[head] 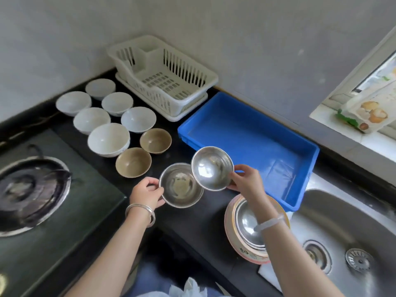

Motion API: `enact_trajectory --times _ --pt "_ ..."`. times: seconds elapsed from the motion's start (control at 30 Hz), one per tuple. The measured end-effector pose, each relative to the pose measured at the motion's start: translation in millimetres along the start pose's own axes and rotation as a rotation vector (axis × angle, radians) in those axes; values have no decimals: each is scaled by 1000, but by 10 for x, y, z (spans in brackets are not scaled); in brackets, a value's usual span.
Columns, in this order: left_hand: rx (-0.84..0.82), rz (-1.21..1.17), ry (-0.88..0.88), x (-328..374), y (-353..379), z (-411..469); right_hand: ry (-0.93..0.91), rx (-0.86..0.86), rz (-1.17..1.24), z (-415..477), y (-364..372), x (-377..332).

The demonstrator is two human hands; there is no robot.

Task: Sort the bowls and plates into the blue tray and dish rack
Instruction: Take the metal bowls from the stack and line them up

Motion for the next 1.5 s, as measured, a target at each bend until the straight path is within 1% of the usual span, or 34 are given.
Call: enact_trajectory --times 0.13,0.33,0.47,0.8,1.03,1.3,1.37,1.5 --pt "55 -38 -86 -199 -185 193 0 -31 -53 229 388 28" --pt "90 -71 -166 -404 -315 404 101 -47 -58 437 819 245" --pt "97 -74 -192 -463 -349 476 159 -34 -63 543 944 358" --pt "88 -56 -230 -531 -346 597 218 4 -48 698 1094 500" --pt "102 -8 -216 -565 -364 629 244 3 -24 731 1185 510" --pt "156 71 -142 -519 -426 637 276 -7 -30 687 1204 522" --pt "158 117 -121 -492 -442 625 280 -13 -46 672 1190 523" --pt "159 287 -55 -387 -472 576 248 -15 -111 618 1126 480"
Point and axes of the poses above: each hand's wrist, its own z-axis towards the middle knuckle, its own y-axis out of the palm, x = y × z, the point moved 7 cm from there along z, towards the middle knuckle, and after that the axes turned 11 degrees about z, right-handed, at the moved point
